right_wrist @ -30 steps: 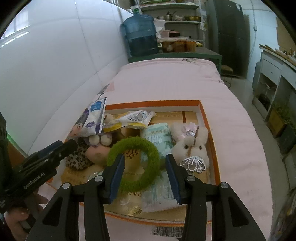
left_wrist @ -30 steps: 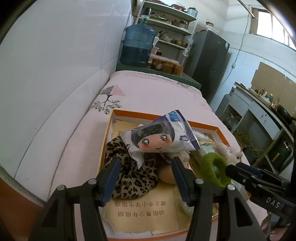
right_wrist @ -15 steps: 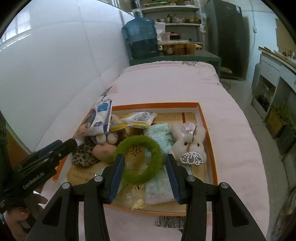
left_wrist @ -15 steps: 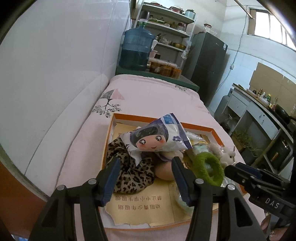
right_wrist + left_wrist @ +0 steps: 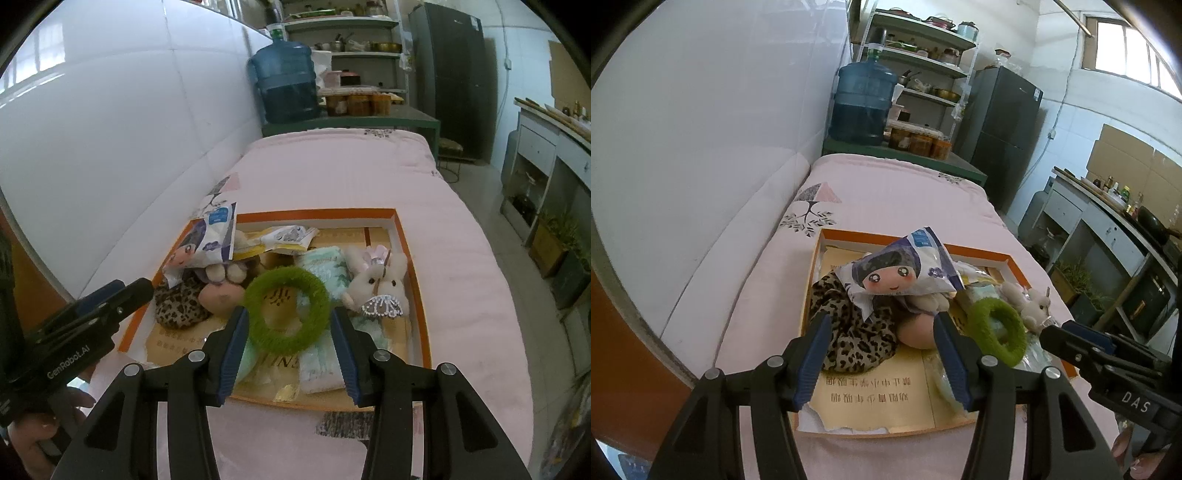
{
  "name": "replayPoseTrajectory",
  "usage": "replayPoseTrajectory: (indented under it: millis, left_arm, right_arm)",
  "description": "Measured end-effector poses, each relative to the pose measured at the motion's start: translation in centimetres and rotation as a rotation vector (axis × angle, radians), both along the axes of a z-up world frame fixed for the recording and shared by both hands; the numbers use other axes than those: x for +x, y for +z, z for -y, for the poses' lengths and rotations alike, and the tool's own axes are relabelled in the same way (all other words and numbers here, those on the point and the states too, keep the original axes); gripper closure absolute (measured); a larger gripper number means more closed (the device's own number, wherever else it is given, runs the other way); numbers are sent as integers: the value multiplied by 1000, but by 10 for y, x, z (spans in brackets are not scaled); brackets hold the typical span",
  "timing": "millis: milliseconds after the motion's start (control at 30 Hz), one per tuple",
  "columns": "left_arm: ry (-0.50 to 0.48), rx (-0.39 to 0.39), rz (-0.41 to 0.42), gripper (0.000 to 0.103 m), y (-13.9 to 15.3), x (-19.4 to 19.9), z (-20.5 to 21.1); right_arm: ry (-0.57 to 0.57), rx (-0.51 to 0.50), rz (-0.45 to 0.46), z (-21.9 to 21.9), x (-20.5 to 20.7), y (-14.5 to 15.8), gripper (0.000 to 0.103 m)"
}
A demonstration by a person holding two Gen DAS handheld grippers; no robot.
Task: Organize soft objects
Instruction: 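Open both tools to release the bag and ring into the tray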
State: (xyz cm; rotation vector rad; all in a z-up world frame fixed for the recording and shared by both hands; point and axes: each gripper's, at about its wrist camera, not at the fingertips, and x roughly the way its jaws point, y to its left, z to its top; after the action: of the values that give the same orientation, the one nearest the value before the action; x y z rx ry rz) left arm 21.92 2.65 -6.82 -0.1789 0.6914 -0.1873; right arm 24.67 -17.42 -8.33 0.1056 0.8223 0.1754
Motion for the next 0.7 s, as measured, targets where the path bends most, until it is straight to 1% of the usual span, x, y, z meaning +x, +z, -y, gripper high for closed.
replayPoseTrajectory:
  millis: [433,700]
  left_arm:
    - [-1,9,7,46,5,-8,-1]
    - [-1,16,16,46,11,-23,-2]
  right_arm:
    - [7,0,14,-7,-15,8,56]
    - [9,2,21,-9,-27,13,56]
